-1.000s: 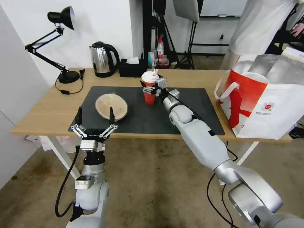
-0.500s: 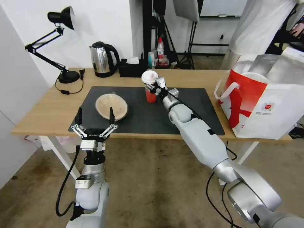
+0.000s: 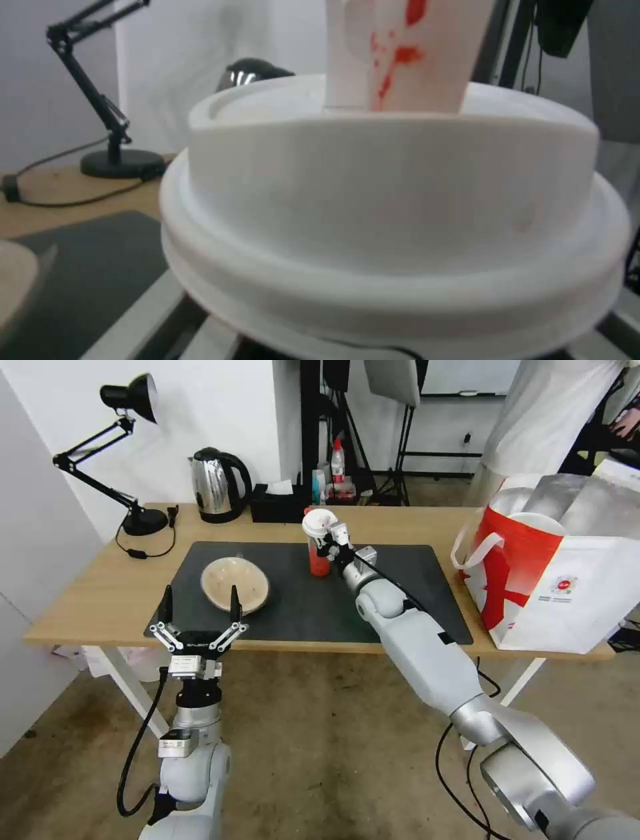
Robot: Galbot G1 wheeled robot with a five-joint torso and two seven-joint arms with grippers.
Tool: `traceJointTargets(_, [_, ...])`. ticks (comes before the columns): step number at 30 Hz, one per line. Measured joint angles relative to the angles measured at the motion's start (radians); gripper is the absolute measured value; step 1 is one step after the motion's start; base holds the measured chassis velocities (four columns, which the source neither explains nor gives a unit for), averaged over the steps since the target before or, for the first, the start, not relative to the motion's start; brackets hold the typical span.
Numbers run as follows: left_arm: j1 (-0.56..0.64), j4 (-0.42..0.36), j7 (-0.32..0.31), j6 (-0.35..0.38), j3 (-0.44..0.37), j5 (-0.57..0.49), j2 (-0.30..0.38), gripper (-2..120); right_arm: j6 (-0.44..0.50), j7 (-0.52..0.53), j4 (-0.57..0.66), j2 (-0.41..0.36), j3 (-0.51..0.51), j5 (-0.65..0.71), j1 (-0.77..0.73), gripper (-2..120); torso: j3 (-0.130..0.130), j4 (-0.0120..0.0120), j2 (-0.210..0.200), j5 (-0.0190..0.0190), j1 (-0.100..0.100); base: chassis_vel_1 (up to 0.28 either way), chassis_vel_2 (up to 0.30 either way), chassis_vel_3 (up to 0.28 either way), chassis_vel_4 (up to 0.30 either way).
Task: Pick up the trash from the table and place it into the takeout bag.
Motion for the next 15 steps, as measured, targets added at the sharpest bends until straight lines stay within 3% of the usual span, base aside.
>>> traceJointTargets(15, [0.003,-0.009,0.0,0.0,0.002,0.015,0.0,100,-0.054,0.03,0.115,-0.03,-0.014,0.082,0.024,10,0.0,0.0,0.0,-0.0001,0.0,0.0,0.0,0.0,0.0])
